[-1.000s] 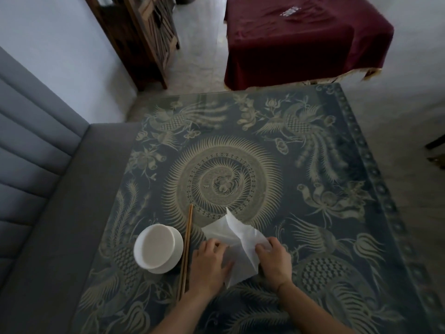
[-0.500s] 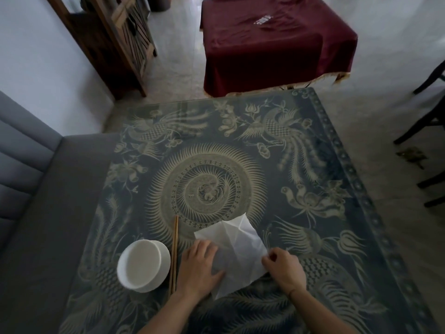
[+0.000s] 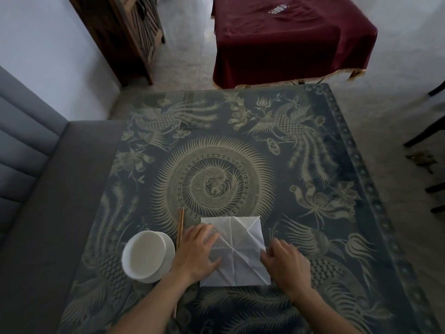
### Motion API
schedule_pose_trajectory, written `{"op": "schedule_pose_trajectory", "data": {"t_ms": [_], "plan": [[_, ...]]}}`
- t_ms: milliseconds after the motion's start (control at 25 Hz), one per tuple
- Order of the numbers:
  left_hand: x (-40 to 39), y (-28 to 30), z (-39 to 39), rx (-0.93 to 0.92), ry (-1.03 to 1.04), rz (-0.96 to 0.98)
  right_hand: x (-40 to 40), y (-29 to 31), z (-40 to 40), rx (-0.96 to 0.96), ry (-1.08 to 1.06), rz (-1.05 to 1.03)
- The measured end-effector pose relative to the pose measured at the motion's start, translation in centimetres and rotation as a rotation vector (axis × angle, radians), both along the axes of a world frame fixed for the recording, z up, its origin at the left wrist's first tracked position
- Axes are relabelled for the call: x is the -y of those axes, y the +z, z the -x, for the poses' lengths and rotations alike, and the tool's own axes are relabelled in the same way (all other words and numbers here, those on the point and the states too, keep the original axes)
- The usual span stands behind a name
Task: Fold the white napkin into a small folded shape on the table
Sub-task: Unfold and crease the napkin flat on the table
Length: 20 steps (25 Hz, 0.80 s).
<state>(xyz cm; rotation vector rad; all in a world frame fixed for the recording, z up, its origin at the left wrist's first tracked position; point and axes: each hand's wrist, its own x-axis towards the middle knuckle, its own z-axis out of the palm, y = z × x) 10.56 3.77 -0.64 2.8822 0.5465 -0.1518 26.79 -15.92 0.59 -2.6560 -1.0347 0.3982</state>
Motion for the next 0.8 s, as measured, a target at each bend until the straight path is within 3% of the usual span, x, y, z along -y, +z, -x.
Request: {"op": "schedule_pose_trajectory", "data": {"t_ms": [80, 160, 320, 800], "plan": [[0.9, 0.0, -0.8, 0.056, -0.001, 0.039, -2.0, 0.1, 0.6, 0.104, 0.259, -0.131], [1.6, -0.5, -1.5, -0.022, -0.020, 0.109, -3.8, -0.5, 0.8, 0.020, 0.450, 0.006], [0.5, -1.9, -1.2, -0.212, -0.078, 0.143, -4.6, -2.9, -0.1, -0.063, 0.600, 0.231], [-2.6, -3.0, 0.4, -0.355, -0.065, 0.053, -1.6, -4.1, -2.1, 0.000, 0.546, 0.288]]}}
